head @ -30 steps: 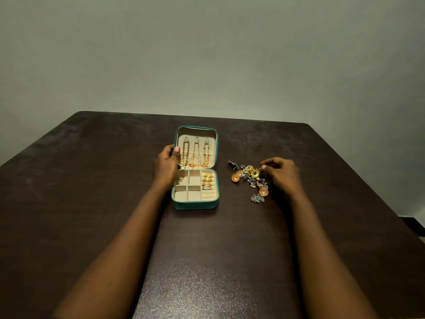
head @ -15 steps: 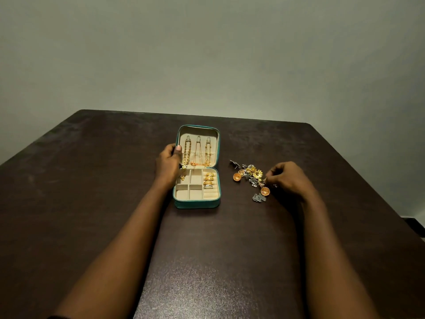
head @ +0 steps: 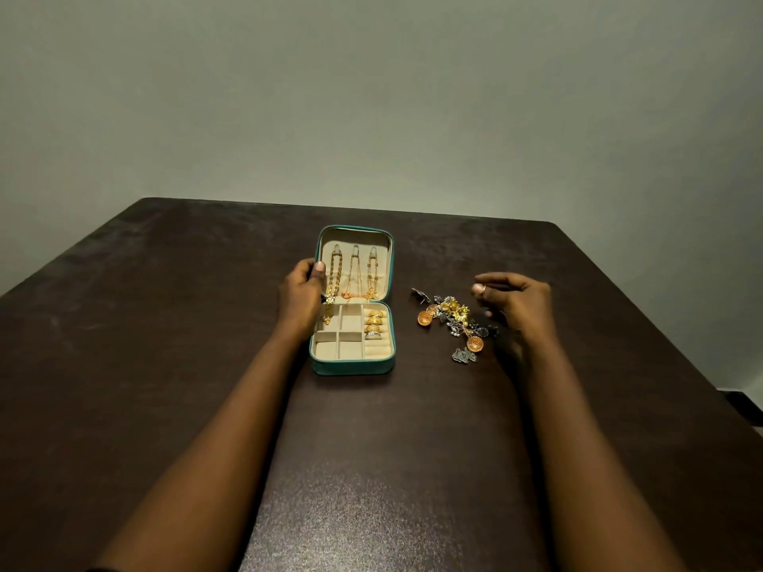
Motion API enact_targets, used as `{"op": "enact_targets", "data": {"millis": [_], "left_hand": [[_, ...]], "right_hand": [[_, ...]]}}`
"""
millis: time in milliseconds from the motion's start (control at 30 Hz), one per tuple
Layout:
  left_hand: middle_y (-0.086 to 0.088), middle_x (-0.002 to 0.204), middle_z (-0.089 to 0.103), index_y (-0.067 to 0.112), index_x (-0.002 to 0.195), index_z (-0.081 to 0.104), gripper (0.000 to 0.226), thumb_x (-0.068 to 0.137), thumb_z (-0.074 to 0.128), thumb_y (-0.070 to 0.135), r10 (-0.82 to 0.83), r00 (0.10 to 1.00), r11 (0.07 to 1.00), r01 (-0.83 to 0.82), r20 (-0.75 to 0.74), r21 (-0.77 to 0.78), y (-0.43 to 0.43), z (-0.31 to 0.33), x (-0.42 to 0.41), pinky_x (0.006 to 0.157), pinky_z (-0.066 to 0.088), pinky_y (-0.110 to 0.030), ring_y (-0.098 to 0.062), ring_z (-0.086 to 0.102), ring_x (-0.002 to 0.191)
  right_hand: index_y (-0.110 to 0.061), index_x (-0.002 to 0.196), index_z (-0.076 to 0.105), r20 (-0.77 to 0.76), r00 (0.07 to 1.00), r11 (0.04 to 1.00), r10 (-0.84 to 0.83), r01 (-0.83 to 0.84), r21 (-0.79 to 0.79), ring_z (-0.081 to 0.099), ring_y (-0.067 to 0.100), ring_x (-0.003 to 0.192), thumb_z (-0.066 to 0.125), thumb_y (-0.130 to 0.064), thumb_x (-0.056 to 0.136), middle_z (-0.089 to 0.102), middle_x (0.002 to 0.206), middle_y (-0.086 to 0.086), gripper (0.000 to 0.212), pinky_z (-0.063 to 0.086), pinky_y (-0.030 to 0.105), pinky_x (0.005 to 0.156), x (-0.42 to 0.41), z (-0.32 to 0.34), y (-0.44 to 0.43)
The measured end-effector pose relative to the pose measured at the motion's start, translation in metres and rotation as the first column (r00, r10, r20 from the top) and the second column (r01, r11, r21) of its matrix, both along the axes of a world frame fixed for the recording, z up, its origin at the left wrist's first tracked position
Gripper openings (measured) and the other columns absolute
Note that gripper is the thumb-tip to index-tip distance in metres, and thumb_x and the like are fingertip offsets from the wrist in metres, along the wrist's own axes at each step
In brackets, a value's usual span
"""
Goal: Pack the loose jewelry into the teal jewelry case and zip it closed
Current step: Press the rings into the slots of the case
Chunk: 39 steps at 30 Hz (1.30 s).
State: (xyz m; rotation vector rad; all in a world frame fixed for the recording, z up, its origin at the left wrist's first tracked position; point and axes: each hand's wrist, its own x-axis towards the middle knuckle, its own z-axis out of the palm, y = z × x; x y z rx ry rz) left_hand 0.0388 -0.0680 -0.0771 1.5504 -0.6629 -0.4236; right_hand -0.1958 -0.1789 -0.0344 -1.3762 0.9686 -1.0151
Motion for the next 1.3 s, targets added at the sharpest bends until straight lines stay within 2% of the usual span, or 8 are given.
{"op": "enact_targets", "data": {"millis": [100, 200, 433, 567, 633, 733, 933, 1300], "left_hand": [[-0.007, 0.104, 0.066, 0.020, 0.101, 0.058, 0.021, 0.100, 0.038, 0.027, -0.003, 1.000, 1.000, 0.003, 0.004, 0.011, 0.000, -0.001, 0.002, 0.091, 0.050, -0.052, -0.027, 0.064, 0.099], [-0.007, 0.105, 0.067, 0.021, 0.103, 0.058, 0.021, 0.099, 0.038, 0.028, 0.000, 1.000, 1.000, 0.000, 0.005, 0.016, 0.000, -0.002, 0.002, 0.091, 0.050, -0.052, -0.027, 0.064, 0.100], [-0.004, 0.097, 0.064, 0.021, 0.096, 0.057, 0.019, 0.100, 0.039, 0.023, 0.005, 1.000, 1.000, -0.005, 0.002, -0.011, -0.002, -0.002, 0.002, 0.091, 0.050, -0.049, -0.023, 0.061, 0.093], [-0.003, 0.097, 0.064, 0.019, 0.100, 0.057, 0.018, 0.100, 0.039, 0.024, 0.006, 1.000, 1.000, -0.006, 0.007, -0.016, -0.002, -0.003, 0.003, 0.091, 0.051, -0.048, -0.023, 0.061, 0.093], [-0.006, 0.101, 0.064, 0.019, 0.101, 0.057, 0.018, 0.100, 0.040, 0.024, 0.002, 1.000, 1.000, -0.002, 0.003, -0.017, -0.002, -0.003, 0.004, 0.091, 0.050, -0.049, -0.024, 0.061, 0.096], [-0.006, 0.103, 0.064, 0.020, 0.102, 0.057, 0.018, 0.100, 0.039, 0.025, 0.000, 1.000, 1.000, 0.000, 0.004, -0.010, -0.003, -0.003, 0.004, 0.091, 0.051, -0.047, -0.024, 0.061, 0.097], [-0.006, 0.103, 0.064, 0.020, 0.102, 0.057, 0.018, 0.100, 0.039, 0.025, -0.008, 1.000, 1.000, 0.008, 0.002, -0.004, -0.003, -0.002, 0.004, 0.091, 0.051, -0.048, -0.026, 0.062, 0.099], [-0.004, 0.103, 0.064, 0.021, 0.103, 0.057, 0.019, 0.100, 0.039, 0.025, -0.003, 1.000, 1.000, 0.003, 0.007, 0.004, -0.001, 0.000, 0.002, 0.092, 0.050, -0.049, -0.024, 0.062, 0.100]], "right_hand": [[-0.002, 0.076, 0.067, 0.114, 0.992, 0.993, 0.047, -0.059, 0.099, 0.063, 0.012, 0.053, 0.060, 0.013, 0.078, 0.069, 0.063, 0.008, 0.017, 0.046, 0.017, 0.045, 0.011, 0.000, 0.010], [-0.001, 0.075, 0.065, 0.226, 0.970, 0.961, 0.087, -0.141, 0.237, 0.067, 0.008, 0.051, 0.055, 0.015, 0.080, 0.068, 0.054, 0.003, 0.019, 0.051, 0.012, 0.048, 0.019, 0.002, 0.016], [-0.001, 0.078, 0.064, 0.370, 0.922, 0.881, 0.117, -0.269, 0.390, 0.067, 0.010, 0.050, 0.047, 0.014, 0.084, 0.068, 0.054, 0.007, 0.023, 0.053, 0.013, 0.048, 0.028, 0.005, 0.027], [0.005, 0.059, 0.068, 0.482, 0.872, 0.805, 0.088, -0.347, 0.481, 0.068, 0.016, 0.050, 0.047, 0.014, 0.084, 0.068, 0.057, 0.012, 0.034, 0.055, 0.016, 0.050, 0.033, 0.005, 0.032], [0.004, 0.051, 0.069, 0.521, 0.848, 0.790, 0.094, -0.382, 0.480, 0.068, 0.017, 0.051, 0.048, 0.013, 0.085, 0.068, 0.058, 0.012, 0.040, 0.056, 0.017, 0.050, 0.035, 0.005, 0.034], [0.003, 0.055, 0.071, 0.529, 0.836, 0.803, 0.145, -0.412, 0.431, 0.069, 0.015, 0.054, 0.050, 0.011, 0.085, 0.069, 0.062, 0.012, 0.037, 0.056, 0.017, 0.051, 0.036, 0.007, 0.038], [-0.006, 0.086, 0.068, 0.417, 0.865, 0.839, 0.281, -0.432, 0.331, 0.066, 0.010, 0.054, 0.048, 0.010, 0.087, 0.070, 0.067, 0.009, 0.025, 0.055, 0.016, 0.052, 0.035, 0.011, 0.047], [0.003, 0.083, 0.062, 0.475, 0.826, 0.785, 0.302, -0.499, 0.368, 0.070, 0.015, 0.056, 0.043, 0.014, 0.088, 0.070, 0.061, 0.012, 0.023, 0.056, 0.017, 0.051, 0.045, 0.010, 0.065]]}}
